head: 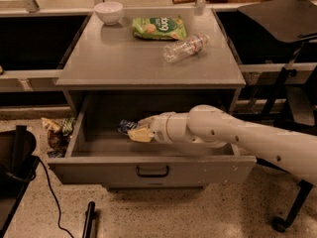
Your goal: Place rxbar blueberry into top drawer
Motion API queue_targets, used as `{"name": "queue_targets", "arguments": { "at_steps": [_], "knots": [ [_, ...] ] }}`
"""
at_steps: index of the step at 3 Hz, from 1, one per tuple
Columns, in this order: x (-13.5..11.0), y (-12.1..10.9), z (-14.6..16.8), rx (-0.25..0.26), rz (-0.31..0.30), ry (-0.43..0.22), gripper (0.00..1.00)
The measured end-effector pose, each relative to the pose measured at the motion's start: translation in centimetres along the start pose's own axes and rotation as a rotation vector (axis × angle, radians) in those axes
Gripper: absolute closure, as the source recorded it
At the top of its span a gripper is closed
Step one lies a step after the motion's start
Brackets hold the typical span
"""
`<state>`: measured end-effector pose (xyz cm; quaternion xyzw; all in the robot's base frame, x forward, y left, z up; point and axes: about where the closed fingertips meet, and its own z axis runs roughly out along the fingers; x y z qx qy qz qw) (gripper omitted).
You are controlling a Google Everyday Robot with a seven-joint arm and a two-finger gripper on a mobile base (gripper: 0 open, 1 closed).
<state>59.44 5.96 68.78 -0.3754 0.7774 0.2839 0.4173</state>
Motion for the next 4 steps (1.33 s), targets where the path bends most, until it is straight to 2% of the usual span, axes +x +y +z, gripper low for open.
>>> {"name": "queue_targets", "arguments": {
  "at_steps": [1, 4],
  "knots": [
    [0.7, -1.2, -0.3, 0.016, 0.011, 0.039, 1.00],
    [3.2, -3.9, -0.4, 0.058, 0.024, 0.214, 1.00]
  ]
}}
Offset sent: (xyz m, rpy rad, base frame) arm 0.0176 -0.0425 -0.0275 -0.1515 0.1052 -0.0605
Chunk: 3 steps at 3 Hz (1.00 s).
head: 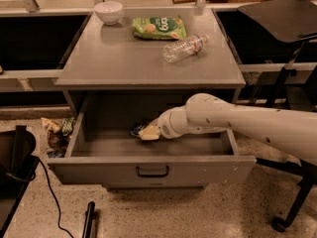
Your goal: Place rxbar blueberry into top drawer
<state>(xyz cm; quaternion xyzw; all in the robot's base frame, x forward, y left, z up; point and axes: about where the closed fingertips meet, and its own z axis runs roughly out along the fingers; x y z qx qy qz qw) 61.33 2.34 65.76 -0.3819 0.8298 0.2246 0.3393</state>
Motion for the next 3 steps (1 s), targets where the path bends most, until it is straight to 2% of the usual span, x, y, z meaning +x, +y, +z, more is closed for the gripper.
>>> {"name": "queue_targets", "arguments": {
  "at_steps": [1, 3],
  "knots": [
    [0.1, -0.4, -0.4, 0.014, 0.000, 0.022, 0.81],
    [0.0, -0.6, -2.5, 0.058, -0.021, 0.051, 0.34]
  ]
}}
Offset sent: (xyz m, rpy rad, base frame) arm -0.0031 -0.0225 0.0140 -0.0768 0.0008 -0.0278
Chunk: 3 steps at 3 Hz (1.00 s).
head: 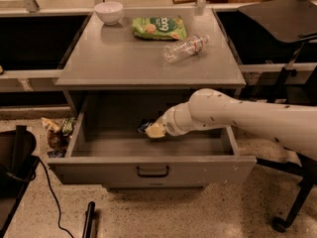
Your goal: Place rxbar blueberry into top drawer
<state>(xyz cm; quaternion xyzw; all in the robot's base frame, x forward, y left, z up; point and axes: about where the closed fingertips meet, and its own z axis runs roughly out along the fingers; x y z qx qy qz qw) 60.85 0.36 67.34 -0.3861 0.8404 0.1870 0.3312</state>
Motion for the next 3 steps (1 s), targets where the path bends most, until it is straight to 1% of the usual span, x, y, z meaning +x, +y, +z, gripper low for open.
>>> {"name": "queue_targets", "arguments": {
  "at_steps": [1, 2, 3],
  "knots": [
    [0.1, -0.4, -2.0, 0.037, 0.007, -0.026, 0.11],
    [0.1, -1.4, -4.9, 0.089, 0.020, -0.059, 0.00],
    [0.0, -2.1, -7.2, 0.119, 0.028, -0.113, 0.00]
  ]
}}
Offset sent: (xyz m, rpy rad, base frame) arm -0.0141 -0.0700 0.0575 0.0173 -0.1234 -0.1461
